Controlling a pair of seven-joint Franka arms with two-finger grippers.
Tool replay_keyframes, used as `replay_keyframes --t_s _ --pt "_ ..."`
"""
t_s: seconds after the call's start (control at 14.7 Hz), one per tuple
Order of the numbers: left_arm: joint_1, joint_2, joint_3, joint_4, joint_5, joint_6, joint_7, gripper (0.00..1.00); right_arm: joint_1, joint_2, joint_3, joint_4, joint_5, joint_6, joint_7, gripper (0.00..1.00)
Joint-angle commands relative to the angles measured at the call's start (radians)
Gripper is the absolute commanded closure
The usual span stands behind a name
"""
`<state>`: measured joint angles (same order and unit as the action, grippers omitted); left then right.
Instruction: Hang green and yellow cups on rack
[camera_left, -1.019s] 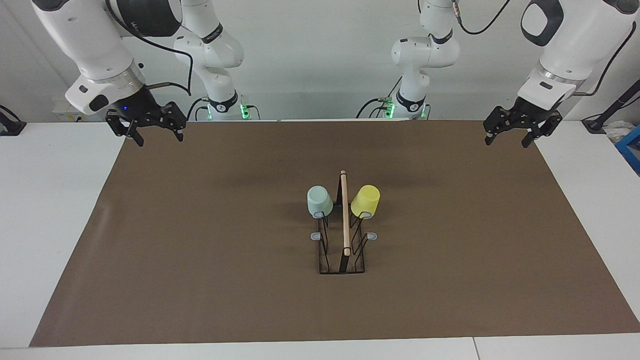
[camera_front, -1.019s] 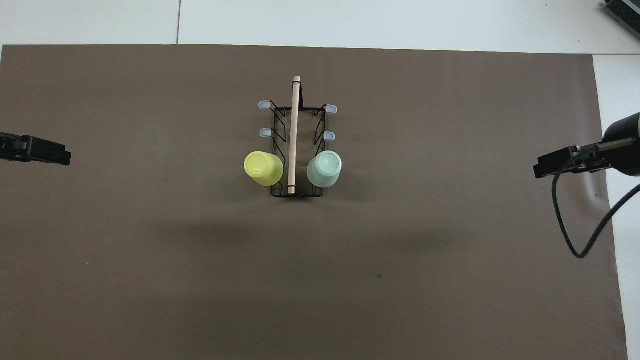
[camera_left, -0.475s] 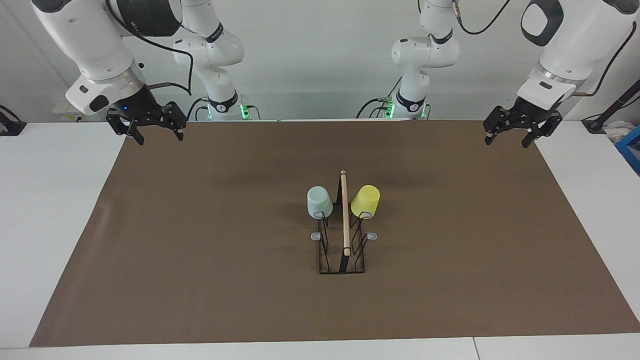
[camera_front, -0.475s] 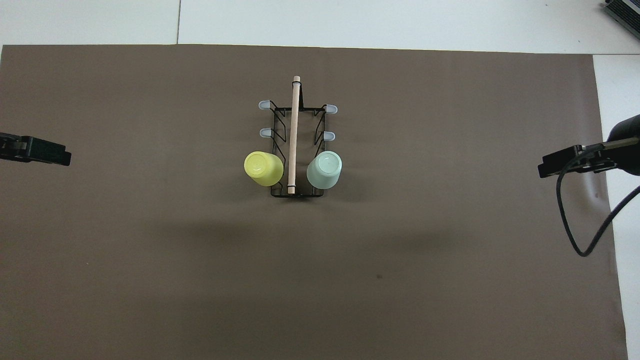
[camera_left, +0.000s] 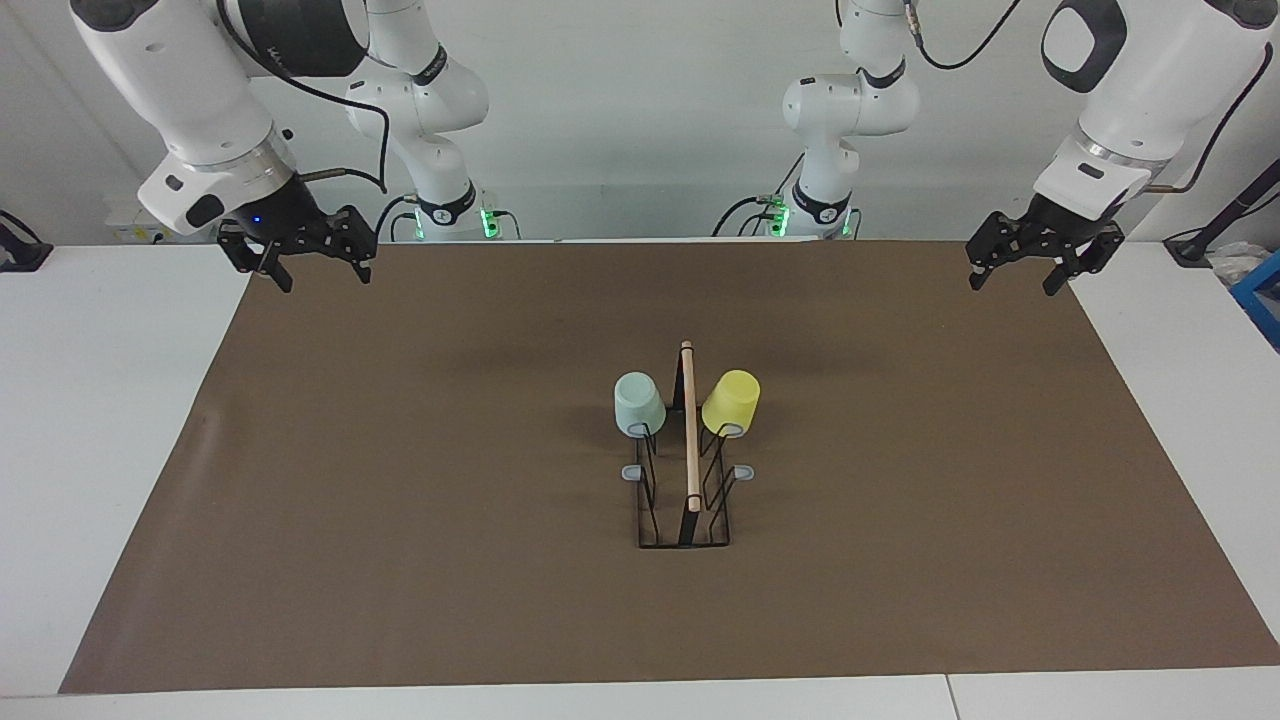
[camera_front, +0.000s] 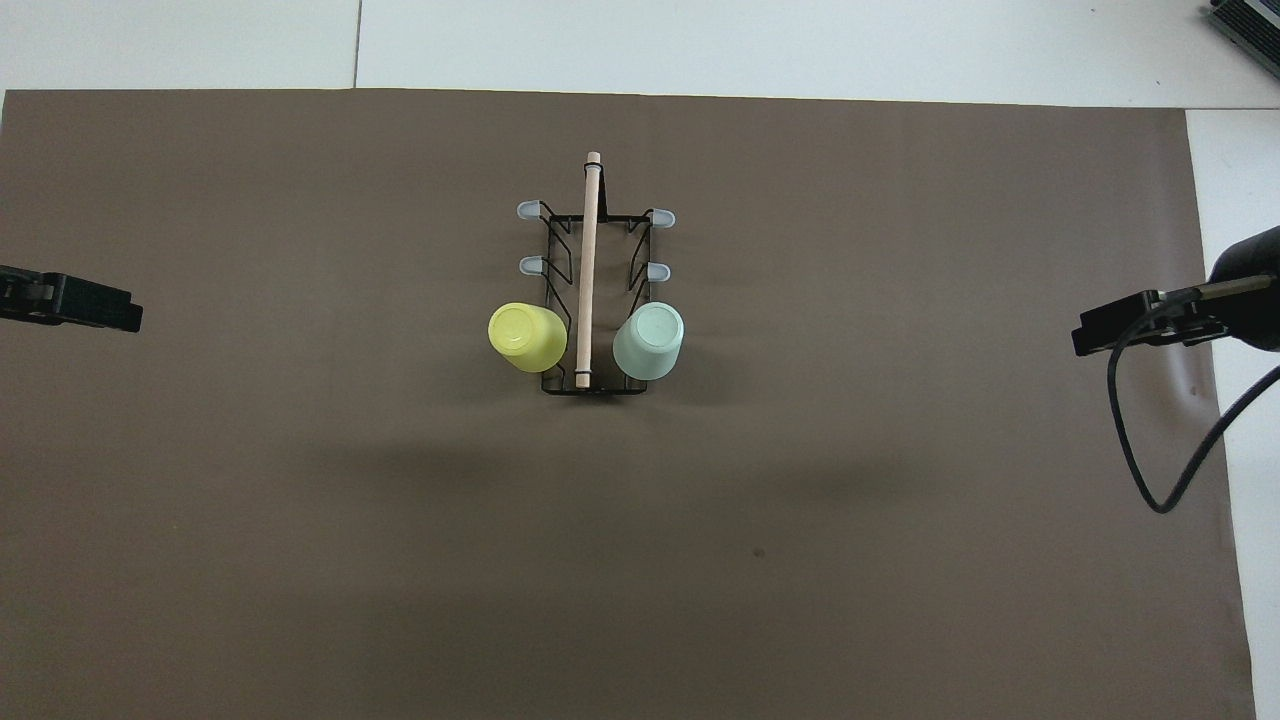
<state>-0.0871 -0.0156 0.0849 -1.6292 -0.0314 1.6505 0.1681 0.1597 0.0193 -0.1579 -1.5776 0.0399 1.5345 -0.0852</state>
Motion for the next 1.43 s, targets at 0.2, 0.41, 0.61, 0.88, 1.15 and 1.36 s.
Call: replay_keyframes --t_s 0.2,0.41,0.61,0.88,1.15,1.36 --pt "-0.008 -0.021 0.007 -0.021 -0.002 0.002 0.013 0.00 -0.129 0.014 0.138 0.027 -0.021 -0.022 0.015 0.00" --pt "-0.011 -0.021 0.007 -0.018 -0.002 -0.005 0.013 0.00 -0.123 0.014 0.144 0.037 -0.032 -0.022 0.021 0.00" --pt "-0.019 -0.020 0.009 -0.003 0.004 -0.021 0.013 0.00 -0.128 0.022 0.146 0.048 -0.029 -0.007 0.033 0.00" --pt "-0.035 0.006 0.009 0.074 0.033 -0.095 0.017 0.00 -0.152 0.057 0.144 0.088 -0.029 -0.046 0.053 0.00" --pt "-0.039 0.006 0.009 0.075 0.033 -0.103 0.019 0.00 -0.143 0.059 0.141 0.100 -0.029 -0.060 0.055 0.00" --pt "-0.037 0.003 0.009 0.071 0.039 -0.097 0.027 0.00 -0.146 0.060 0.143 0.100 -0.028 -0.059 0.053 0.00"
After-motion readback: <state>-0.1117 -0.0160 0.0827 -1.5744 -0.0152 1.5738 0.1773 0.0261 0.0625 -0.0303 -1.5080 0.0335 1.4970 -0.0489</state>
